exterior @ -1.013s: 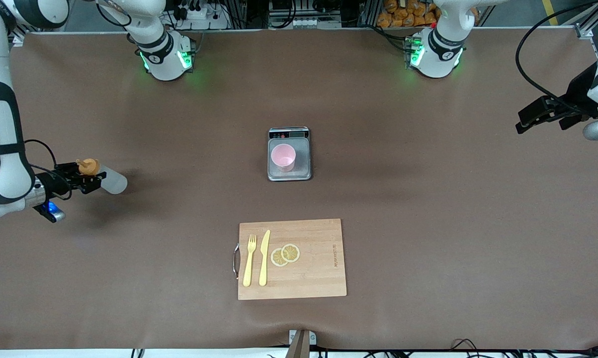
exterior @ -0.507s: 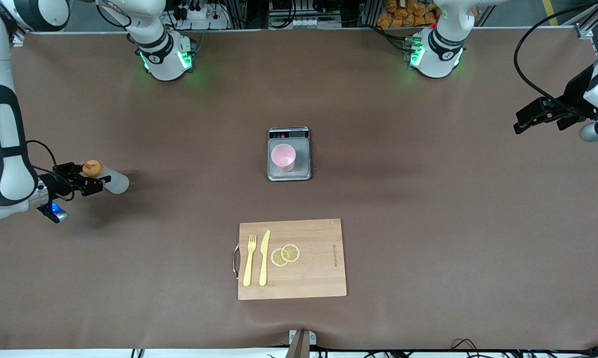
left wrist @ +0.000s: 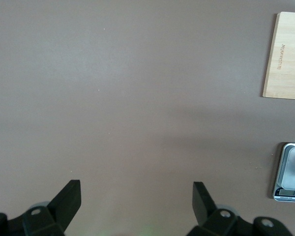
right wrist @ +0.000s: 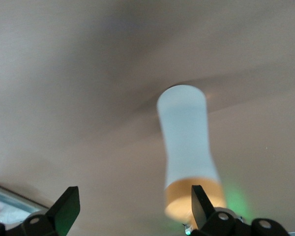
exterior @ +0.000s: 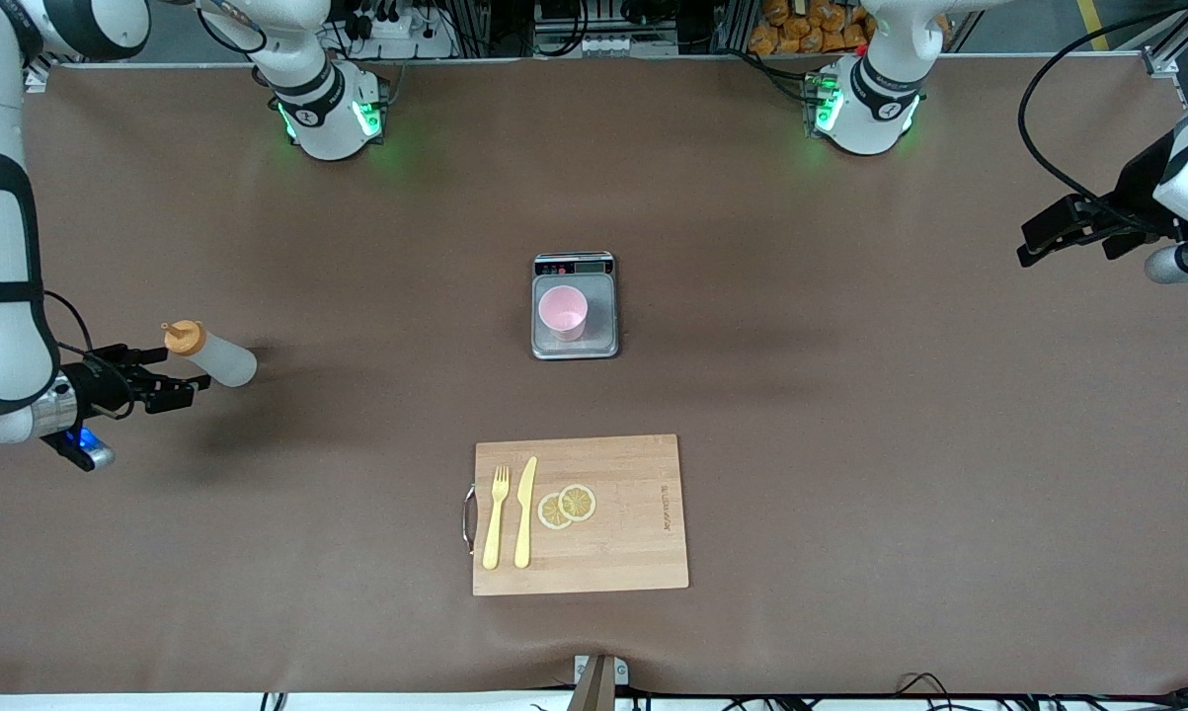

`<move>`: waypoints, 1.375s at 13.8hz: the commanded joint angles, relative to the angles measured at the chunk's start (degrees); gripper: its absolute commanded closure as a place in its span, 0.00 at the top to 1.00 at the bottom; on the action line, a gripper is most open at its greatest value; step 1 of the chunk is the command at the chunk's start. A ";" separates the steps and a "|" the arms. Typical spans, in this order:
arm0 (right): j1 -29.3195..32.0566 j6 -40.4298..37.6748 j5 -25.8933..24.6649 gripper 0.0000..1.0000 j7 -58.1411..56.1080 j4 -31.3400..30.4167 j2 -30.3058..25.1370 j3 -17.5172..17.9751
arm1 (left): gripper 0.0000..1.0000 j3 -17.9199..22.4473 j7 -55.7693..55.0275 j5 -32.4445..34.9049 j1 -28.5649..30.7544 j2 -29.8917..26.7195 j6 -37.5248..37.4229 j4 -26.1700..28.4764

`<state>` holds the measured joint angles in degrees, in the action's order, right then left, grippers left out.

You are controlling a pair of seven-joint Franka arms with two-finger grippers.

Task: Add sauce to pink cup with both arms
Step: 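Carry the bottle back with the right gripper and set it down, then open the right gripper and withdraw it from the bottle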

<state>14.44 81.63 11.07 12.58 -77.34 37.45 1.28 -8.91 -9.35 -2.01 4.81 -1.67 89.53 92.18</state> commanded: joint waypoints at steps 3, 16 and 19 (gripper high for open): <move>-7.04 -1.83 -3.59 1.00 1.31 0.44 -9.57 0.13 | 1.00 -0.49 -0.75 -0.27 0.29 -0.52 -0.32 0.37; -13.03 0.98 -8.43 1.00 -5.72 -1.23 -30.14 -0.13 | 1.00 -0.49 -0.75 -0.27 0.20 -0.52 -0.32 0.64; -12.68 3.26 -8.87 1.00 -6.69 -4.38 -35.50 -0.22 | 1.00 -0.49 -0.75 -0.27 0.20 -0.52 -0.32 0.81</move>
<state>1.04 82.38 3.16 7.17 -76.45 7.27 0.77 -9.08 -9.35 -2.01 4.76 -1.65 89.53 92.51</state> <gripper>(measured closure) 0.000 0.000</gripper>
